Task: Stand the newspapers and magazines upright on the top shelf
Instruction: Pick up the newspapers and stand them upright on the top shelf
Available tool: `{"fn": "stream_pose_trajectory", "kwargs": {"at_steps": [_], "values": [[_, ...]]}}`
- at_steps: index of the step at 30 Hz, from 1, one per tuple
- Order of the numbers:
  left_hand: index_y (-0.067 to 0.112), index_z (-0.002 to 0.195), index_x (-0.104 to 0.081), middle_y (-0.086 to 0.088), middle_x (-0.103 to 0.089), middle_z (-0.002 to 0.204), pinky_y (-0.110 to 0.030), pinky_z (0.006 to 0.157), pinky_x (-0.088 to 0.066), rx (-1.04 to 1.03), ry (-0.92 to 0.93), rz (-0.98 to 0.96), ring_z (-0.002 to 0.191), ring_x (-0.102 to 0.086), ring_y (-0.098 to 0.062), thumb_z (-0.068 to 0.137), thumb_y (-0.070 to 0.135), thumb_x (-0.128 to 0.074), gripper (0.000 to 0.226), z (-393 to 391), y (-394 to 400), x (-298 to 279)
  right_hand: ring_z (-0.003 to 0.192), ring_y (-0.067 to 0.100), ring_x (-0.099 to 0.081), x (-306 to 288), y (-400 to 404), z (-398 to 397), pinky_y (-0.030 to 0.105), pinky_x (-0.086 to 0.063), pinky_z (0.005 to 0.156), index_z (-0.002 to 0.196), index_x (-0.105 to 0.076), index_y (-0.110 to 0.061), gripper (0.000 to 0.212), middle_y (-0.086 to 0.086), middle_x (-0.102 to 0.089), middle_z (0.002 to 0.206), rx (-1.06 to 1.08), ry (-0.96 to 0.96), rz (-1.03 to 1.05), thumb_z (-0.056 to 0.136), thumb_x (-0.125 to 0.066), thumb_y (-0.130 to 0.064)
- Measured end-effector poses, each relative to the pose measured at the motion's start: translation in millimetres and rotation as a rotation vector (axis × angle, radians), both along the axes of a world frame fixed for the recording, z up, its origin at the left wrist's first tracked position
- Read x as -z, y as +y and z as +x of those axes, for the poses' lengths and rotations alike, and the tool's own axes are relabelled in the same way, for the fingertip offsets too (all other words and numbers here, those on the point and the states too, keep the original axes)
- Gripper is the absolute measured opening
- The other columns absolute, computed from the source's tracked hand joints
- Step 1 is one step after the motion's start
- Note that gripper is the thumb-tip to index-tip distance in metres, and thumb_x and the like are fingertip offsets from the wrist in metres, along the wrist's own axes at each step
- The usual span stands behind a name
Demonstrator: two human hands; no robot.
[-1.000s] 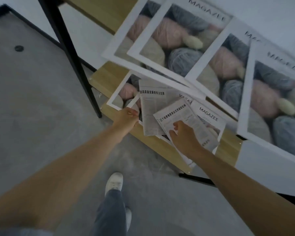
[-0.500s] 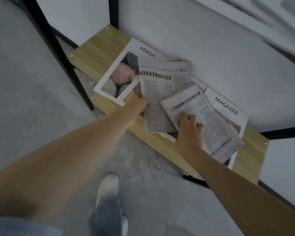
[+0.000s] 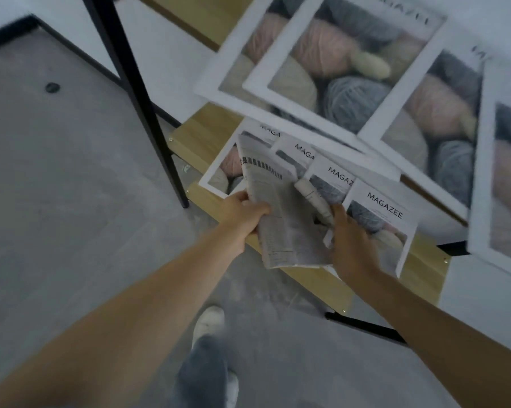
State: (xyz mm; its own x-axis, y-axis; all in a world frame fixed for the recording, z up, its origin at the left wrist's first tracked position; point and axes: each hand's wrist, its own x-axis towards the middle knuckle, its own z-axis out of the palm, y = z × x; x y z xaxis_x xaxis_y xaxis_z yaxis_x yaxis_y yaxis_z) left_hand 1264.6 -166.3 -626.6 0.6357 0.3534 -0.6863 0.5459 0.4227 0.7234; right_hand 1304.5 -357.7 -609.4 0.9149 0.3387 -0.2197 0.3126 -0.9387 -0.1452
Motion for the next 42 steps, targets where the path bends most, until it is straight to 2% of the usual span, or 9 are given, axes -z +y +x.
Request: {"fn": "stream_pose_trajectory", "kwargs": {"at_steps": [7,13,19,22,25,31,35,37,42], "values": [[0.016,0.112,-0.057,-0.005,-0.067,0.098,-0.037,0.067,-0.061,-0.019,0.025,0.127,0.086,-0.069,-0.022,0.077,0.002,-0.069,0.040,-94.4,27.3,-101.3,0.094,0.035,-0.061,-109.2,47.2,-66.2,0.044,-0.051,0.072,0.137,-0.026,-0.028,0.059,0.009,-0.062,0.108,-0.095,0.137,0.095,0.088,-0.057,-0.014],[0.016,0.105,-0.054,-0.012,-0.068,0.105,-0.042,0.073,-0.060,-0.094,0.005,0.244,0.088,-0.070,-0.025,0.082,0.003,-0.067,0.029,-171.2,55.5,-191.4,0.081,0.031,-0.063,-192.2,83.5,-115.6,0.047,-0.056,0.065,0.135,-0.026,-0.026,0.066,0.009,-0.064,0.097,-0.223,0.171,0.224,0.083,-0.062,-0.008],[0.013,0.101,-0.058,-0.006,-0.070,0.103,-0.039,0.070,-0.061,-0.160,-0.137,0.400,0.087,-0.072,-0.020,0.082,-0.002,-0.066,0.025,-232.1,69.1,-298.2,0.101,0.033,-0.062,-309.8,104.5,-148.4,0.045,-0.056,0.080,0.138,-0.032,-0.018,0.061,0.014,-0.062,0.117,-0.295,0.203,0.418,0.084,-0.057,-0.004],[0.013,0.102,-0.060,-0.003,-0.072,0.097,-0.027,0.062,-0.061,-0.183,-0.259,0.464,0.082,-0.073,-0.017,0.083,-0.003,-0.065,0.026,-245.4,71.2,-352.9,0.107,0.029,-0.061,-369.0,108.3,-159.7,0.032,-0.054,0.080,0.141,-0.033,-0.016,0.062,0.011,-0.062,0.121,-0.285,0.186,0.542,0.085,-0.053,0.001],[0.016,0.107,-0.060,0.000,-0.074,0.095,-0.027,0.063,-0.060,-0.180,-0.380,0.528,0.080,-0.073,-0.013,0.084,-0.001,-0.066,0.030,-250.9,72.5,-409.4,0.095,0.018,-0.059,-423.3,107.5,-162.7,0.002,-0.042,0.056,0.133,-0.040,-0.013,0.054,0.002,-0.059,0.107,-0.268,0.122,0.626,0.083,-0.049,0.007],[0.030,0.093,-0.059,0.012,-0.074,0.081,-0.022,0.062,-0.059,-0.172,-0.614,0.706,0.075,-0.071,-0.004,0.084,0.003,-0.069,0.030,-238.6,72.3,-505.7,0.076,-0.007,-0.048,-521.7,100.8,-152.1,0.001,-0.040,0.053,0.118,-0.046,-0.020,0.049,-0.017,-0.052,0.089,-0.263,-0.026,0.874,0.080,-0.046,0.010],[0.029,0.090,-0.060,0.023,-0.072,0.077,-0.012,0.056,-0.054,-0.146,-0.750,0.797,0.071,-0.070,0.001,0.083,0.003,-0.069,0.029,-217.8,68.9,-557.5,0.080,-0.010,-0.054,-574.0,95.3,-134.8,-0.004,-0.041,0.059,0.113,-0.045,-0.025,0.057,-0.022,-0.053,0.092,-0.244,-0.109,1.025,0.074,-0.045,0.017],[0.032,0.090,-0.060,0.019,-0.073,0.078,-0.015,0.057,-0.056,-0.130,-0.805,0.849,0.072,-0.071,0.000,0.083,0.005,-0.070,0.029,-201.3,66.5,-582.6,0.083,-0.008,-0.055,-601.0,90.8,-122.5,0.000,-0.045,0.062,0.113,-0.048,-0.021,0.056,-0.020,-0.056,0.092,-0.217,-0.172,1.080,0.073,-0.044,0.020],[0.030,0.097,-0.063,0.012,-0.074,0.088,-0.010,0.060,-0.053,-0.060,-0.937,0.908,0.081,-0.070,0.002,0.083,0.007,-0.070,0.027,-154.4,61.6,-629.3,0.091,0.013,-0.062,-649.8,78.5,-87.6,0.032,-0.057,0.072,0.107,-0.051,-0.016,0.050,-0.004,-0.064,0.096,-0.158,-0.327,1.142,0.071,-0.043,0.019]]}}
